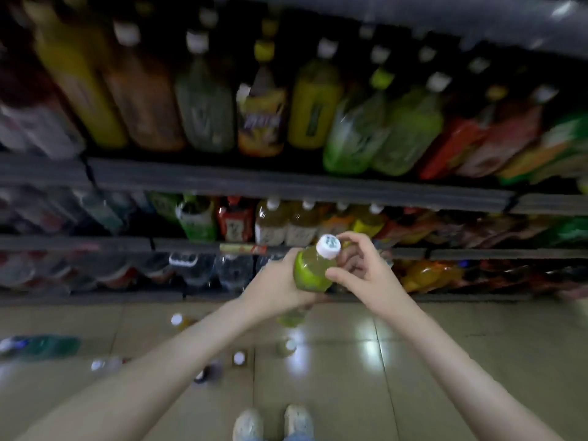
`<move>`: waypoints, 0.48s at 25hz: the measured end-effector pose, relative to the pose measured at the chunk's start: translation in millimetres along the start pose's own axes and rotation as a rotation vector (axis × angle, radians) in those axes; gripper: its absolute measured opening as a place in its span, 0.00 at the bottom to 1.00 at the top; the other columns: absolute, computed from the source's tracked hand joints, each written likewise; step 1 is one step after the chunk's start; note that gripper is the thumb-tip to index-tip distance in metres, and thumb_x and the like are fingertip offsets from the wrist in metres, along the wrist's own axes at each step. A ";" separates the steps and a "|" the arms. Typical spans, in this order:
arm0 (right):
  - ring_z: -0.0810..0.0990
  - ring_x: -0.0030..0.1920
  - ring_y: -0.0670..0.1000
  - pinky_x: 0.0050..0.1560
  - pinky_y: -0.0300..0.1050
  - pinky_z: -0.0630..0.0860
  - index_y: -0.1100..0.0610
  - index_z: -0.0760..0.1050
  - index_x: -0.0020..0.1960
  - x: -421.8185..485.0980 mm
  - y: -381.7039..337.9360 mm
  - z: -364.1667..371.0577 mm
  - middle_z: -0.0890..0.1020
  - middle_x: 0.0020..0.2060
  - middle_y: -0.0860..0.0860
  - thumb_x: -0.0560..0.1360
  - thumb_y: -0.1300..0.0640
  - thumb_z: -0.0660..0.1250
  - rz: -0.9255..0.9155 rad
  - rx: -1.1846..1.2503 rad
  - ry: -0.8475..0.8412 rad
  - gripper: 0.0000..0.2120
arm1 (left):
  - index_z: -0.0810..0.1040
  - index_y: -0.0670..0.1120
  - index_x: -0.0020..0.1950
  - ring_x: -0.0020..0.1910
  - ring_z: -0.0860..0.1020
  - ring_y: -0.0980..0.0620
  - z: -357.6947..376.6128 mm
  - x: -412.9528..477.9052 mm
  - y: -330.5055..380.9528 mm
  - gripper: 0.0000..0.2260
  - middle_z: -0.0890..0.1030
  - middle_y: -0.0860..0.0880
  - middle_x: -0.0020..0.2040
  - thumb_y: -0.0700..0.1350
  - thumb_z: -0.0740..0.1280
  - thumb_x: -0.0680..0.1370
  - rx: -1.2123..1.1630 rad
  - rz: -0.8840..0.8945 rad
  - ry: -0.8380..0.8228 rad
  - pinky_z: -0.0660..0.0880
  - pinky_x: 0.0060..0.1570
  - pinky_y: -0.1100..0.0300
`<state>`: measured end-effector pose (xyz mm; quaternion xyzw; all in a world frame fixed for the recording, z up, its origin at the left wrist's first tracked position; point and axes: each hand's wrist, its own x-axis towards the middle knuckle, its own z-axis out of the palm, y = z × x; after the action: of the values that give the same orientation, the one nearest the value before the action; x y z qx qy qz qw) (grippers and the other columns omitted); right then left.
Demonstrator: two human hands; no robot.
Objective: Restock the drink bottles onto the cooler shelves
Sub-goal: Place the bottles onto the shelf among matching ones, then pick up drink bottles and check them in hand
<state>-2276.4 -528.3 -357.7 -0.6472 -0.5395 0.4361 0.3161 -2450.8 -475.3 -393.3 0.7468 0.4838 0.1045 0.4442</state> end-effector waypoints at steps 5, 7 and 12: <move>0.79 0.54 0.40 0.53 0.38 0.77 0.43 0.72 0.59 -37.5 -83.3 -93.7 0.81 0.55 0.43 0.69 0.48 0.75 -0.070 0.011 0.104 0.21 | 0.75 0.57 0.55 0.50 0.78 0.60 -71.7 2.8 154.1 0.25 0.81 0.59 0.47 0.59 0.77 0.62 -0.064 0.156 0.063 0.75 0.47 0.64; 0.80 0.54 0.39 0.55 0.42 0.77 0.41 0.72 0.59 -44.9 -103.5 -130.6 0.82 0.54 0.41 0.66 0.45 0.75 -0.112 0.002 0.122 0.24 | 0.76 0.57 0.53 0.43 0.77 0.66 -85.8 8.6 209.2 0.23 0.80 0.61 0.42 0.58 0.77 0.62 -0.047 0.243 0.091 0.72 0.38 0.70; 0.79 0.54 0.38 0.53 0.37 0.76 0.37 0.73 0.60 -51.3 -131.1 -209.4 0.82 0.52 0.39 0.63 0.45 0.75 -0.266 -0.007 0.306 0.26 | 0.77 0.56 0.54 0.45 0.78 0.65 -92.6 25.3 327.9 0.23 0.82 0.59 0.44 0.60 0.76 0.63 0.018 0.465 0.189 0.74 0.43 0.69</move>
<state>-2144.1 -536.9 -143.0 -0.6302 -0.5675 0.2851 0.4468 -2285.7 -447.5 -95.6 0.8288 0.3394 0.2688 0.3545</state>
